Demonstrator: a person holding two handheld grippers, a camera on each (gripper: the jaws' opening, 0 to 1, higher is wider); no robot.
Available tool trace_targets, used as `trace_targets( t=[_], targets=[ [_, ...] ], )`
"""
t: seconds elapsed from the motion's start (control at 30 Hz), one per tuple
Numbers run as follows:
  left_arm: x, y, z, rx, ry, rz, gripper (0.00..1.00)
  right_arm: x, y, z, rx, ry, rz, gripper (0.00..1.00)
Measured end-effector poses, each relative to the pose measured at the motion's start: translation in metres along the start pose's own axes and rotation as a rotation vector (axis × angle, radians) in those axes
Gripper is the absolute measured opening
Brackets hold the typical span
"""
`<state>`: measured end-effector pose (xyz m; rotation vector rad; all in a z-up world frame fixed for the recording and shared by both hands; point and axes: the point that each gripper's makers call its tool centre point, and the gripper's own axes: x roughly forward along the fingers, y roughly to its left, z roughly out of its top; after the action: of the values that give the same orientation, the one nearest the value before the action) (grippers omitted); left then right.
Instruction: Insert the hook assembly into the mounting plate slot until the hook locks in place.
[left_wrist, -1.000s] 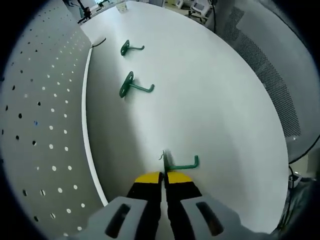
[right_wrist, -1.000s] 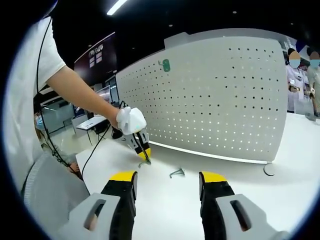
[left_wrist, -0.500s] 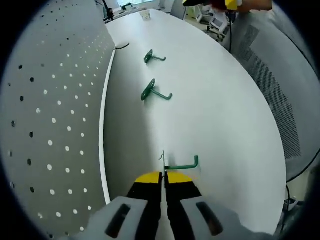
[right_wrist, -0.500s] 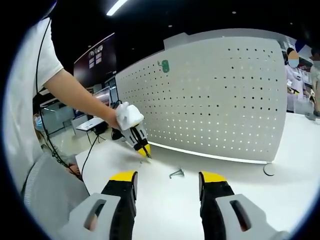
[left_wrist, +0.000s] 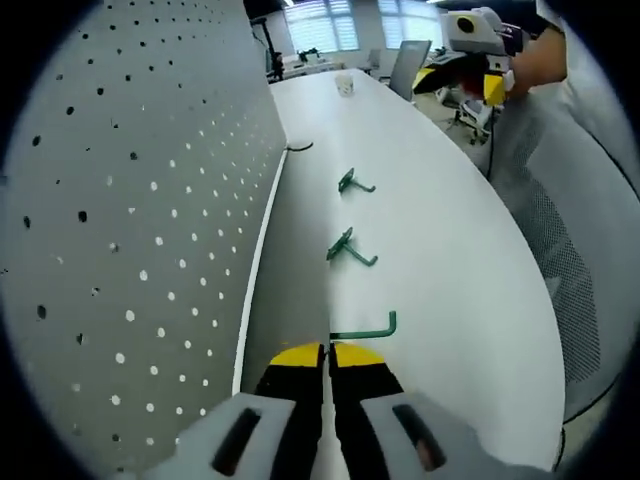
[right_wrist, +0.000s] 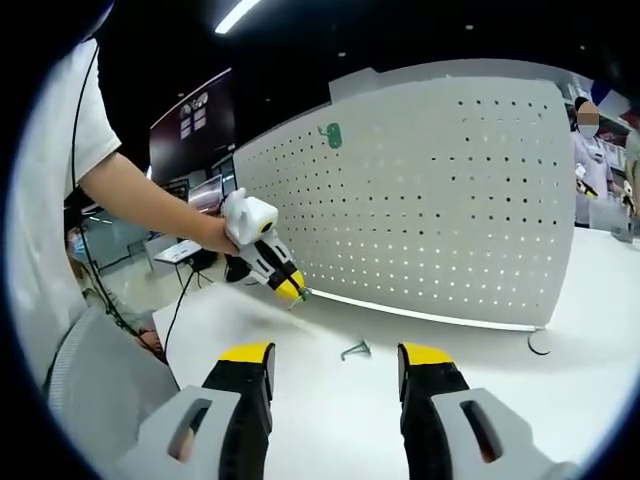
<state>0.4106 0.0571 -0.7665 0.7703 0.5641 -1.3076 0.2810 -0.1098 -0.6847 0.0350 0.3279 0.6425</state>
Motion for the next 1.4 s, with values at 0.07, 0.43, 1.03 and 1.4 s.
trace_targets(
  t=[0.07,0.43,1.03,1.4],
  targets=[
    [-0.003,-0.001,0.003,-0.01,-0.02,0.019,0.01,0.0,-0.001,0.0,0.001,-0.003,-0.002,0.48],
    [-0.025,-0.007,0.046,-0.037,-0.166,0.111,0.01,0.003,0.001,-0.008,0.0,0.036,0.002,0.5],
    [-0.046,-0.029,0.094,-0.169,-0.379,0.174,0.01,0.004,0.003,-0.012,-0.021,0.06,0.011,0.53],
    [-0.069,-0.032,0.116,-0.265,-0.522,0.226,0.01,0.003,0.002,-0.011,-0.021,0.053,0.006,0.53]
  ],
)
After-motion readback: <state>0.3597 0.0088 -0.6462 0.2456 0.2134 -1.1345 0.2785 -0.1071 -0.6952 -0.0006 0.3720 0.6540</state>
